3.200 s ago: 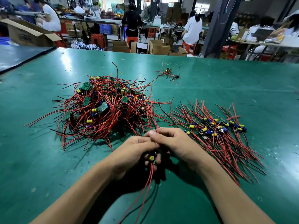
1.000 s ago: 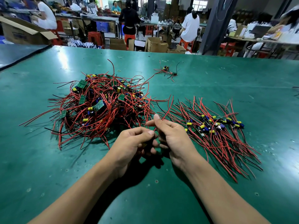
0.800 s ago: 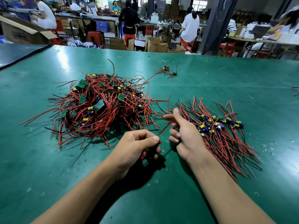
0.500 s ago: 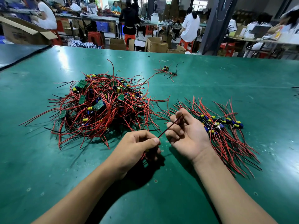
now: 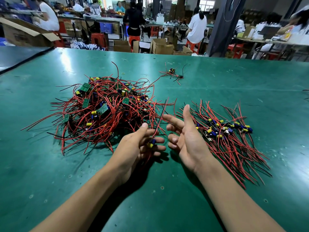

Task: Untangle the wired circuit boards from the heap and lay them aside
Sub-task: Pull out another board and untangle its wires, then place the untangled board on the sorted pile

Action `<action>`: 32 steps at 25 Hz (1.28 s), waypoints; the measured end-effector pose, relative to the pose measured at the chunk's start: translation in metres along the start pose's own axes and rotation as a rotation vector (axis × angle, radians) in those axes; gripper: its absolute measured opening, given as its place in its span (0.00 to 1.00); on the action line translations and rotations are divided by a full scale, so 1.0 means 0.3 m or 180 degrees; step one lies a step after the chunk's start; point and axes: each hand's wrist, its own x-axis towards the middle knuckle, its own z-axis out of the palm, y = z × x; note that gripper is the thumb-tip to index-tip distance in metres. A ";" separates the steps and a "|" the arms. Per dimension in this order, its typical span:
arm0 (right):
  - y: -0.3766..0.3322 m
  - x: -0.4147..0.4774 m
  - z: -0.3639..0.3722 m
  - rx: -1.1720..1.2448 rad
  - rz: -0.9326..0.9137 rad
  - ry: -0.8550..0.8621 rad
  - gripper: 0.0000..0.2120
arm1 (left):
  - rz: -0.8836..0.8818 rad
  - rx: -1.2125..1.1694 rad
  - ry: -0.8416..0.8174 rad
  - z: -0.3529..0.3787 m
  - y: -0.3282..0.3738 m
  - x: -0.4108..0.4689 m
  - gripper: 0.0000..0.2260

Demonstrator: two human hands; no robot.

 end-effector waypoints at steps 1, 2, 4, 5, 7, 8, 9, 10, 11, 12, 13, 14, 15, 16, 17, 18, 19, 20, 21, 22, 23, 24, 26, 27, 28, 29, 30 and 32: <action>0.006 0.000 0.005 -0.0120 -0.0080 0.0041 0.37 | -0.0096 -0.0099 -0.0038 -0.002 0.003 0.004 0.22; 0.008 -0.003 0.010 -0.0250 -0.0172 0.0090 0.35 | -0.0173 -0.0181 -0.0082 -0.004 0.007 0.007 0.25; 0.011 -0.011 0.013 -0.0636 -0.0420 0.0139 0.27 | -0.0257 -0.0276 -0.0185 -0.007 0.010 0.013 0.29; 0.014 -0.018 0.014 -0.0947 -0.0552 0.0113 0.23 | -0.0274 -0.0287 -0.0258 -0.007 0.011 0.015 0.31; 0.026 -0.037 0.015 -0.1775 -0.0744 0.0040 0.19 | -0.0300 -0.0296 -0.0468 -0.008 0.011 0.015 0.33; 0.035 -0.045 0.018 -0.2141 -0.0785 0.0032 0.20 | -0.0310 -0.0315 -0.0566 -0.009 0.008 0.014 0.34; 0.044 -0.051 0.022 -0.2391 -0.0823 0.0045 0.20 | -0.0318 -0.0333 -0.0639 -0.009 0.004 0.014 0.35; 0.050 -0.054 0.027 -0.2525 -0.0879 0.0074 0.19 | -0.0318 -0.0334 -0.0684 -0.009 0.003 0.015 0.35; 0.052 -0.053 0.028 -0.2585 -0.0959 0.0128 0.18 | -0.0302 -0.0326 -0.0689 -0.011 0.003 0.014 0.35; 0.048 -0.050 0.028 -0.2610 -0.1053 0.0209 0.16 | -0.0265 -0.0311 -0.0639 -0.009 0.003 0.017 0.35; 0.040 -0.043 0.022 -0.2636 -0.1150 0.0316 0.14 | -0.0217 -0.0281 -0.0550 -0.005 0.002 0.020 0.34; 0.029 -0.034 0.010 -0.2664 -0.1235 0.0432 0.13 | -0.0177 -0.0221 -0.0428 -0.001 0.002 0.020 0.31; 0.016 -0.024 -0.004 -0.2695 -0.1320 0.0571 0.11 | -0.0104 -0.0120 -0.0268 0.003 0.000 0.019 0.26; 0.002 -0.014 -0.022 -0.2743 -0.1408 0.0721 0.10 | 0.0052 0.0015 -0.0101 0.003 -0.003 0.017 0.20; -0.012 -0.006 -0.043 -0.2807 -0.1511 0.0868 0.09 | 0.0275 0.0168 0.0064 0.002 -0.007 0.015 0.15; -0.024 0.001 -0.062 -0.2912 -0.1603 0.1015 0.09 | 0.0507 0.0276 0.0203 -0.003 -0.009 0.011 0.10; -0.032 0.007 -0.082 -0.3096 -0.1677 0.1179 0.09 | 0.0692 0.0347 0.0341 -0.010 -0.008 0.009 0.07; -0.039 0.010 -0.099 -0.3385 -0.1732 0.1359 0.09 | 0.0821 0.0390 0.0483 -0.017 -0.003 0.006 0.05; -0.042 0.010 -0.110 -0.3710 -0.1788 0.1521 0.11 | 0.0912 0.0433 0.0637 -0.025 0.004 0.002 0.04; -0.043 0.008 -0.114 -0.3934 -0.1888 0.1593 0.12 | 0.0975 0.0498 0.0805 -0.029 0.011 0.003 0.04; -0.042 0.006 -0.111 -0.3990 -0.2024 0.1520 0.12 | 0.1021 0.0573 0.0965 -0.032 0.014 0.002 0.05; -0.038 0.005 -0.100 -0.3910 -0.2145 0.1288 0.11 | 0.1049 0.0624 0.1094 -0.035 0.017 0.002 0.05; -0.015 -0.001 -0.072 -0.3813 -0.2171 0.0616 0.07 | 0.1150 0.0644 0.1250 -0.039 0.018 0.002 0.06; 0.001 -0.003 -0.061 -0.3901 -0.2089 0.0338 0.06 | 0.1251 0.0634 0.1276 -0.039 0.020 0.000 0.07; 0.015 -0.003 -0.056 -0.4028 -0.1982 0.0160 0.05 | 0.1404 0.0697 0.1284 -0.040 0.022 -0.004 0.07; 0.025 -0.001 -0.058 -0.4135 -0.1863 0.0088 0.05 | 0.1611 0.0873 0.1295 -0.040 0.024 -0.007 0.09; 0.029 0.003 -0.064 -0.4211 -0.1751 0.0099 0.06 | 0.1834 0.1104 0.1306 -0.041 0.026 -0.011 0.11; 0.028 0.011 -0.079 -0.4275 -0.1591 0.0242 0.06 | 0.2063 0.1442 0.1280 -0.050 0.028 -0.012 0.21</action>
